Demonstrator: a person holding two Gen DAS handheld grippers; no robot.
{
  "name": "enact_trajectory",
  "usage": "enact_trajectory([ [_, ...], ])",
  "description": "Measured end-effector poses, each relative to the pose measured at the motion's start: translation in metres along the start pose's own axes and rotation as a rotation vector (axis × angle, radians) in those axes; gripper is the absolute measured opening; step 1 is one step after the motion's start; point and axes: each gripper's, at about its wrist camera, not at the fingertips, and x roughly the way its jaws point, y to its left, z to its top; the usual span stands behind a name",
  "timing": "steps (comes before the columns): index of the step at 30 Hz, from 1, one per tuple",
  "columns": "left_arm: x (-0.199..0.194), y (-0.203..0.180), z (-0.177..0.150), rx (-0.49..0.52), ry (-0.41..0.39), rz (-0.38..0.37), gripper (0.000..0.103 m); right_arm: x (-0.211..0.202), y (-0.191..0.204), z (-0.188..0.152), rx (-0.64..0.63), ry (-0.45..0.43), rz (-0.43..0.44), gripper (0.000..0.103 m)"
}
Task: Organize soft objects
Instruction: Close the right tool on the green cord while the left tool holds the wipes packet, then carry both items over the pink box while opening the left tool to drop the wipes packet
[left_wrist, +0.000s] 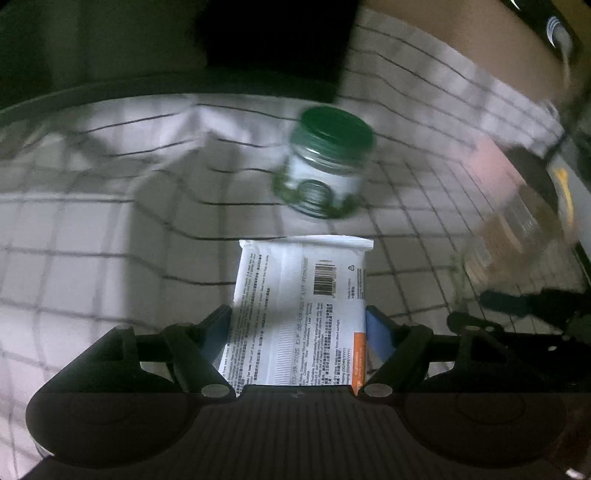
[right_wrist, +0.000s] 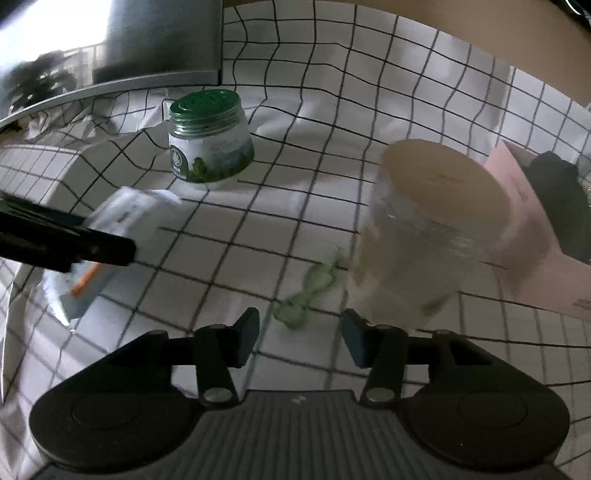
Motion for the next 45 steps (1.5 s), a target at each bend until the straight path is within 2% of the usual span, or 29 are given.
enact_trajectory([
  [6,-0.023,0.021,-0.008,-0.087,-0.019,-0.009,0.082,0.018,0.005,0.012,0.045,-0.034,-0.001,0.044],
  [9,-0.033,0.026,-0.009,-0.119,-0.037,-0.026,0.082,0.018,0.009,0.014,-0.011,-0.043,0.038,0.024],
  [15,-0.038,0.03,-0.01,-0.172,-0.063,-0.033,0.082,0.006,0.018,0.002,-0.102,-0.036,0.106,0.024],
  [22,-0.026,0.03,-0.011,-0.189,-0.035,-0.047,0.082,0.005,0.003,0.016,0.048,-0.025,0.07,0.025],
  [26,-0.028,0.03,-0.011,-0.187,-0.032,-0.035,0.082,0.02,0.003,0.024,0.091,-0.006,0.005,0.025],
  [28,-0.029,0.033,-0.012,-0.189,-0.029,-0.026,0.082,0.025,0.007,0.025,0.084,-0.017,-0.031,0.026],
  [32,-0.03,0.037,-0.015,-0.199,-0.022,-0.018,0.082,0.022,0.013,0.019,0.024,-0.046,0.04,0.024],
  [36,-0.028,0.038,-0.016,-0.217,-0.017,-0.025,0.082,0.016,0.02,0.005,-0.064,-0.091,0.016,0.024],
  [43,-0.02,0.023,-0.015,-0.198,0.003,-0.047,0.082,0.019,0.008,0.01,-0.021,-0.073,0.026,0.03],
  [44,-0.02,0.022,-0.015,-0.191,0.007,-0.048,0.082,0.02,0.008,0.012,-0.027,-0.067,0.036,0.029],
  [45,-0.019,0.021,-0.015,-0.185,0.011,-0.048,0.082,0.021,0.01,0.014,-0.04,-0.061,0.044,0.023],
])
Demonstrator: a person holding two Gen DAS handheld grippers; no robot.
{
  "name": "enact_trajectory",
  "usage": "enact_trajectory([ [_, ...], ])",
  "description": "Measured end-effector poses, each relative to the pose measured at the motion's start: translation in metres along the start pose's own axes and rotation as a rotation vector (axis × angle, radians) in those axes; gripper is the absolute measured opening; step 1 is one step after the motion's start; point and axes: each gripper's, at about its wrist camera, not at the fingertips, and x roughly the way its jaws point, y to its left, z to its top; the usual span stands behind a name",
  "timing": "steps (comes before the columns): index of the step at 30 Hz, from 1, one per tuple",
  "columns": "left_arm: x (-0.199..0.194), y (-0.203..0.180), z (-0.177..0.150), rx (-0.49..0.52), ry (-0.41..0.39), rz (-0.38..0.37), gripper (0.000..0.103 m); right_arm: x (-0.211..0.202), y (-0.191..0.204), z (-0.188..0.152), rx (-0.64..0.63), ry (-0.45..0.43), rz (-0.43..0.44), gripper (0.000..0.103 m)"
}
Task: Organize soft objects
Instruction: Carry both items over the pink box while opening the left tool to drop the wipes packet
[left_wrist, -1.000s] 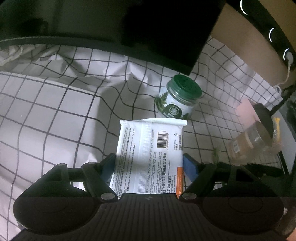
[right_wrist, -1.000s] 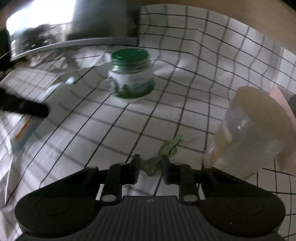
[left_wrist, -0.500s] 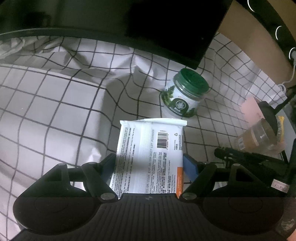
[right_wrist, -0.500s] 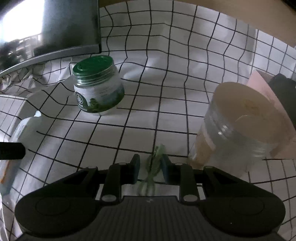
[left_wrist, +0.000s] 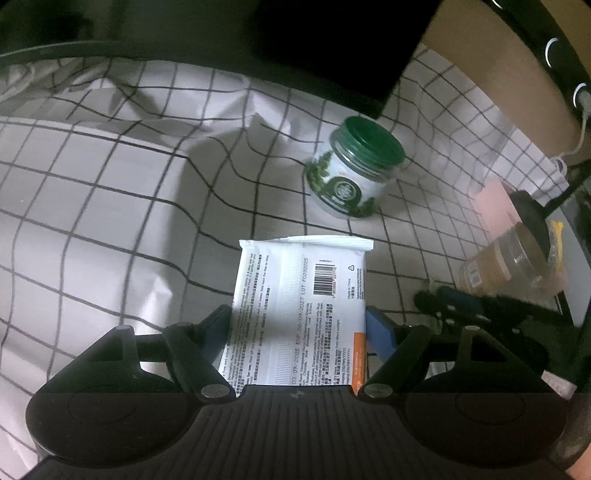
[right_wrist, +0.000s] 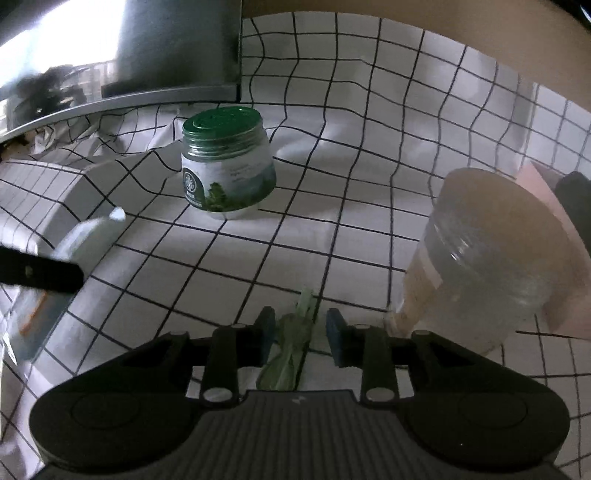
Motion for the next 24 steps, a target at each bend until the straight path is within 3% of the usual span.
enact_trajectory([
  [6,-0.005,-0.003,0.007,0.009,-0.006,0.029,0.082,-0.022,0.004,0.005,-0.054,-0.05,0.021,0.02],
  [14,-0.025,-0.017,0.037,0.032,-0.071,0.088,0.082,-0.081,-0.008,0.032,-0.082,-0.187,0.066,0.02],
  [18,-0.051,-0.043,0.066,0.091,-0.166,0.097,0.082,-0.126,-0.029,0.061,-0.066,-0.314,0.067,0.02],
  [24,-0.08,-0.118,0.117,0.205,-0.283,0.021,0.082,-0.194,-0.087,0.097,-0.031,-0.507,-0.014,0.02],
])
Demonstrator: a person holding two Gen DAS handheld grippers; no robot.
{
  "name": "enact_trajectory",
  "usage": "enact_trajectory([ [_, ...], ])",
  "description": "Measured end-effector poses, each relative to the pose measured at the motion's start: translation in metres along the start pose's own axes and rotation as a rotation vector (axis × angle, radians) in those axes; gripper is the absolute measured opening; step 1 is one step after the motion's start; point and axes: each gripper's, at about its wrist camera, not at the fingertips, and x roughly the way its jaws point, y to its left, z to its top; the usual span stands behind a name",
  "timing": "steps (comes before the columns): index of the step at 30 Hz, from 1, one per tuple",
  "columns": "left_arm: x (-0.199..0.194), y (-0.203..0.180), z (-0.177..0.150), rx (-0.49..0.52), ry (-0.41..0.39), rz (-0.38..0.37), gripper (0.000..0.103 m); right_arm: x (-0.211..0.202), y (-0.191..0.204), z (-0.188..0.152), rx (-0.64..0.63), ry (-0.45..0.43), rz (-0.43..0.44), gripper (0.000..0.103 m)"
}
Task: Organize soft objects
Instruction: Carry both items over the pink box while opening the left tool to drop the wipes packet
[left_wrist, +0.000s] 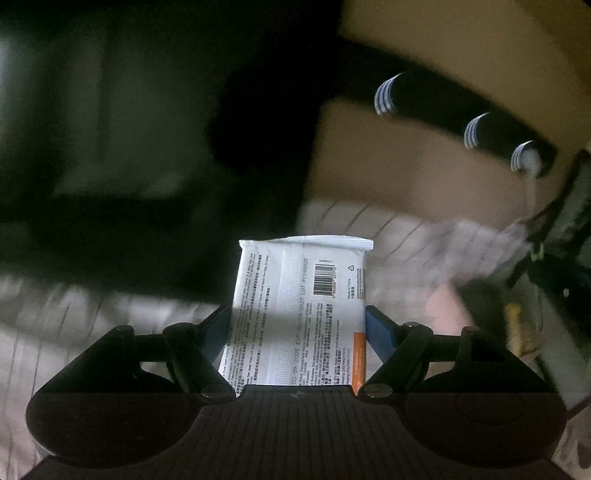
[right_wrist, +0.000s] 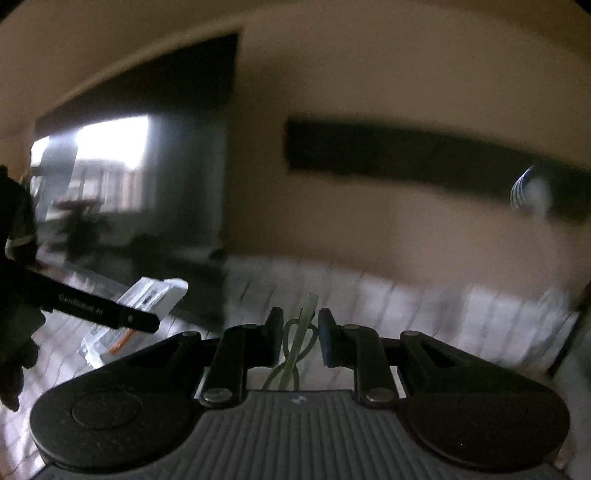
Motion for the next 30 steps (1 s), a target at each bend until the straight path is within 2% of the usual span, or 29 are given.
enact_trajectory([
  [3,0.006,-0.043,0.029,0.053,-0.025,-0.075,0.082,-0.017,-0.038,0.019,0.001,-0.065,-0.082,0.02],
  [8,0.04,-0.121,0.054,0.144,0.017,-0.209,0.082,-0.036,-0.106,0.024,0.038,-0.094,-0.223,0.02],
  [12,0.088,-0.181,0.059,0.186,0.124,-0.339,0.082,-0.043,-0.146,0.008,0.044,-0.062,-0.31,0.02],
  [18,0.175,-0.268,0.049,0.247,0.31,-0.438,0.082,-0.057,-0.194,-0.032,0.121,0.006,-0.382,0.02],
  [23,0.243,-0.321,0.023,0.274,0.426,-0.466,0.082,-0.051,-0.216,-0.072,0.142,0.086,-0.389,0.02],
  [27,0.287,-0.351,-0.011,0.373,0.485,-0.397,0.082,-0.041,-0.223,-0.101,0.155,0.159,-0.378,0.02],
  [30,0.296,-0.359,-0.025,0.453,0.451,-0.362,0.085,-0.035,-0.223,-0.114,0.139,0.188,-0.361,0.02],
])
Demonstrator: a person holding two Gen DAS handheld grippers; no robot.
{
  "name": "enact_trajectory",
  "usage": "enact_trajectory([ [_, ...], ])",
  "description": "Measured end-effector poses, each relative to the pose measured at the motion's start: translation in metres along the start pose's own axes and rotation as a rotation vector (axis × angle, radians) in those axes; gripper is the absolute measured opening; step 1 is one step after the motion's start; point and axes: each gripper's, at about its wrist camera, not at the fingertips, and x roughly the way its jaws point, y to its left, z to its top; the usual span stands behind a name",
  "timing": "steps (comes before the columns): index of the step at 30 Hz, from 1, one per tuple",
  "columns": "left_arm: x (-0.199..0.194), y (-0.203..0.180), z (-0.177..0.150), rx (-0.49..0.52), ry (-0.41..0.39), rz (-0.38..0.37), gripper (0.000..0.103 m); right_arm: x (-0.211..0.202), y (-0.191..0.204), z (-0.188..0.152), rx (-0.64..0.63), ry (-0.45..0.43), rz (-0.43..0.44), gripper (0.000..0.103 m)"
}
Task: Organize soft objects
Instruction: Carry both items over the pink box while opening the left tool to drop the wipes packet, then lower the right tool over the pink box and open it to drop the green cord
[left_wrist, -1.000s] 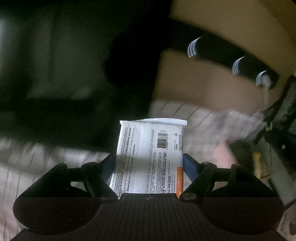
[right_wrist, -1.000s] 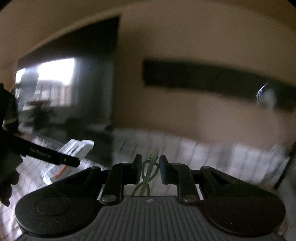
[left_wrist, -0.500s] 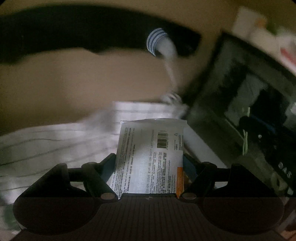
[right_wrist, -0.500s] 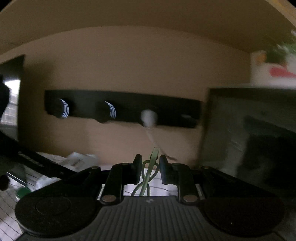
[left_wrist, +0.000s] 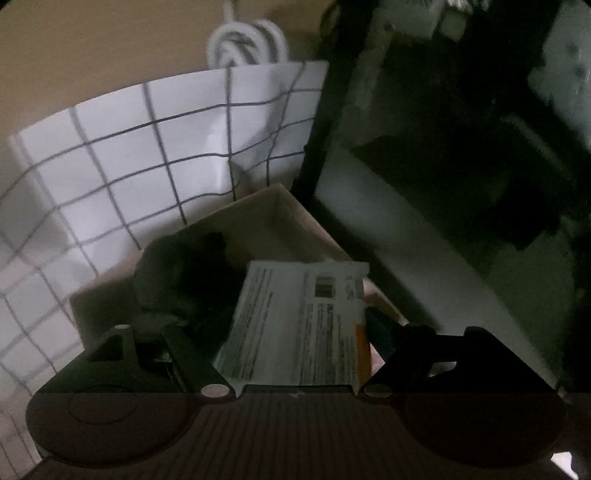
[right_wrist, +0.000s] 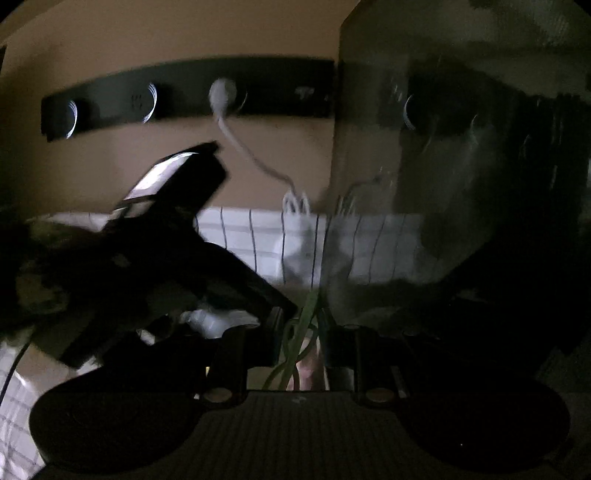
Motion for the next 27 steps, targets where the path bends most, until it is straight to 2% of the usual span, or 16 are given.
enact_trajectory([
  [2,0.003,-0.006,-0.003,0.032,0.005,0.024,0.085,0.006,0.002,-0.005,-0.012,0.013,0.009,0.02],
  [4,0.002,-0.005,0.0,0.024,-0.003,0.015,0.085,0.009,0.004,-0.007,-0.011,0.018,0.014,0.02],
  [9,-0.028,0.022,0.008,-0.1,-0.127,-0.077,0.08,0.019,0.011,-0.002,-0.026,0.001,0.024,0.019],
  [13,-0.065,0.039,0.005,-0.169,-0.218,-0.049,0.08,0.037,0.025,0.0,-0.063,-0.016,0.023,0.019],
  [16,-0.094,0.049,-0.008,-0.231,-0.262,-0.022,0.079,0.043,0.029,0.006,-0.064,-0.003,0.042,0.019],
  [19,-0.12,0.048,-0.03,-0.264,-0.282,-0.008,0.079,0.032,0.023,0.003,-0.053,0.044,0.125,0.02],
  [22,-0.138,0.042,-0.049,-0.286,-0.289,-0.059,0.079,0.023,0.015,-0.019,-0.058,0.131,0.192,0.024],
  [27,-0.143,0.03,-0.072,-0.305,-0.293,-0.119,0.078,0.023,0.012,-0.074,-0.062,0.325,0.18,0.033],
])
